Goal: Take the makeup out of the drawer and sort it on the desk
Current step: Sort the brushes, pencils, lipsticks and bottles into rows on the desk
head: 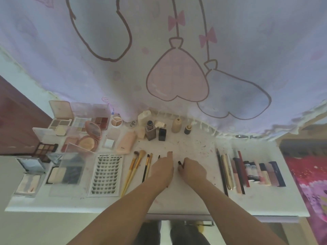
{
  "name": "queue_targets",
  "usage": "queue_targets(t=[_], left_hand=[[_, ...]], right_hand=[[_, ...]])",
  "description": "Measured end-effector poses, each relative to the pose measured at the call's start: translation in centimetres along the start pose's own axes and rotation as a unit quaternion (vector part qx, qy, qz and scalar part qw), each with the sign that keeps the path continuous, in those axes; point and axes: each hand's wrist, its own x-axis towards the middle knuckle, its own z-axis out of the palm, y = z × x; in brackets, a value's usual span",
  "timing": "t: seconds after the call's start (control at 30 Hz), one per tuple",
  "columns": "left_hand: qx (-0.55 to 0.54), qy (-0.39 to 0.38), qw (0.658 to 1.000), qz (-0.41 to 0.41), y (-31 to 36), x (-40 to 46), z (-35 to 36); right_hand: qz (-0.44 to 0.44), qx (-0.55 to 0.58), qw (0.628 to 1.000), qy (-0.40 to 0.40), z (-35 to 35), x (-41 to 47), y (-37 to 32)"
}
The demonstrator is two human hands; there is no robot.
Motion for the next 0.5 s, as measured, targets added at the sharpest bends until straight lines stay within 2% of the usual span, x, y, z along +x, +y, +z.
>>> queue_targets(t=[0.13,0.23,0.33,0.43,0.5], left_hand=[[0.025,0.009,0.999,0.021,-0.5,0.1,0.9],[0.016,0.025,0.999,0.014,-0.6,-0.1,0.9],[0.031,0.051,0.997,0.048,1.0,-0.3,0.6],[0.015,0.019,0.994,0.110,4.8,-0.6,1.5],[-0.003,-0.014,0.992,0.128,7.7,-0.5,2.7]], right_hand=[[-0.048,-0.060,0.997,-0.013,0.9,0.3,-0.5],[-0.057,-0.039,0.998,-0.010,0.2,0.5,0.2],[-0.054,-0.013,0.998,0.027,-2.6,1.5,2.9],[-0.014,-0.016,0.998,0.063,-6.2,3.1,6.9],[0.013,-0.031,0.998,0.049,-7.8,4.3,9.3]])
